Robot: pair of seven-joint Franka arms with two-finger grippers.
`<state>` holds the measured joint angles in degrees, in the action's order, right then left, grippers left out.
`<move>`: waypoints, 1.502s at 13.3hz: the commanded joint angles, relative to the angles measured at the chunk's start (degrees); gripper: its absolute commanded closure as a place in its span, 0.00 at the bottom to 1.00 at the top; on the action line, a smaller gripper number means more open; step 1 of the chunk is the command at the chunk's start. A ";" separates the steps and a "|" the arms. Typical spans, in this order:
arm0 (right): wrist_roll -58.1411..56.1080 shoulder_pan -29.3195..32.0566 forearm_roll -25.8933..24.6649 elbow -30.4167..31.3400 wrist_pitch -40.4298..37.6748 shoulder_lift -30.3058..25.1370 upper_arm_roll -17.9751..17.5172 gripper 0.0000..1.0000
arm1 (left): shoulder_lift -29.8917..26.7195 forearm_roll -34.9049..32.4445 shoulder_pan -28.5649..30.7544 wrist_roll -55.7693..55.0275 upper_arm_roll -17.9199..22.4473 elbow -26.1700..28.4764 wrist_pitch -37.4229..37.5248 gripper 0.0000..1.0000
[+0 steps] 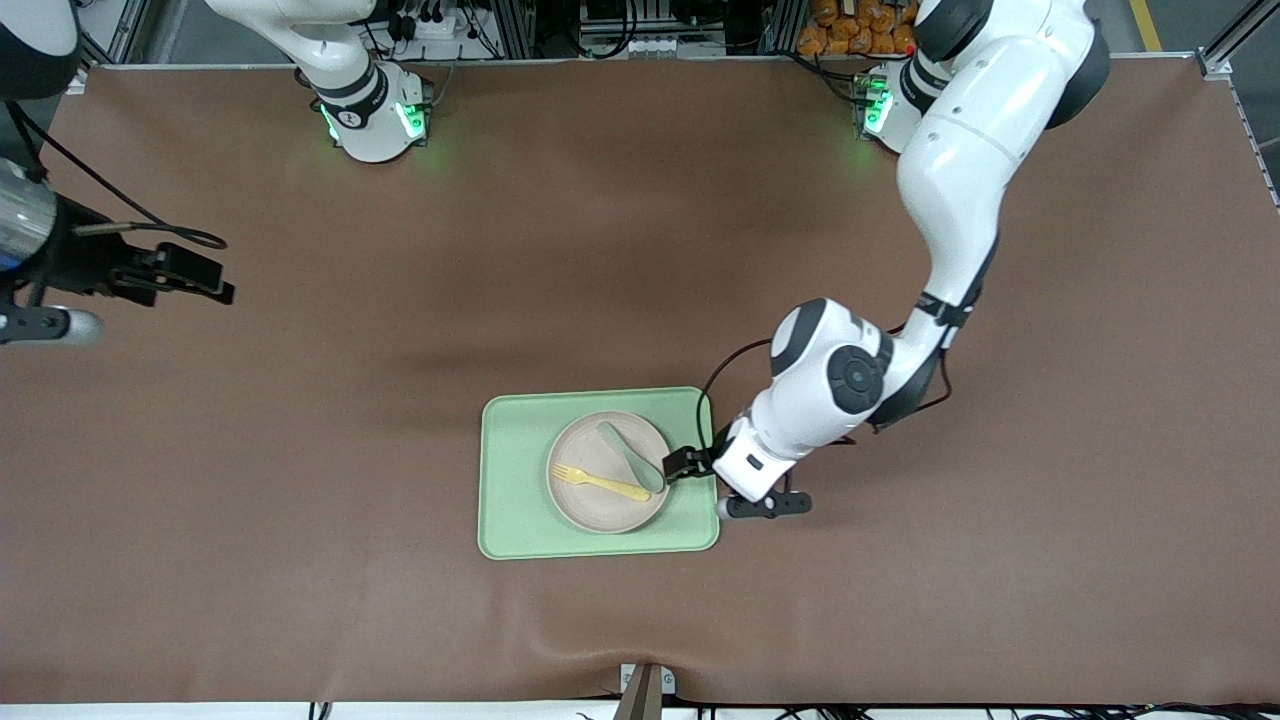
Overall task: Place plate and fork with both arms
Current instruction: 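Open the left gripper and withdraw while the right gripper reaches the plate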
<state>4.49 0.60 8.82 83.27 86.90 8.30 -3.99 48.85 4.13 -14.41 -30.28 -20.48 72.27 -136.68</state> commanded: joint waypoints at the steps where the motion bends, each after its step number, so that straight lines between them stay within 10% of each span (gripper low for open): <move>1: 0.07 -4.71 1.47 -1.19 3.70 2.16 0.04 0.00 | -6.99 0.08 3.06 0.49 0.35 1.73 8.68 0.00; 10: -0.10 -16.58 1.38 -11.35 11.10 13.39 0.04 0.00 | -32.38 -5.07 23.01 18.40 0.35 4.01 44.80 0.00; 17: -6.57 -22.13 1.20 -16.90 24.70 25.60 0.04 0.00 | -40.83 -6.95 26.89 23.59 0.09 4.80 51.24 0.00; 20: -17.64 -22.66 1.12 -21.66 29.36 32.38 0.04 0.00 | -46.54 -6.77 21.56 29.22 7.26 10.06 52.30 0.00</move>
<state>-7.70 -21.38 9.76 67.63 114.97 35.37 -4.46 8.13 -1.55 10.94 -3.83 -17.99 76.91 -84.65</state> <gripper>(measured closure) 0.000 0.000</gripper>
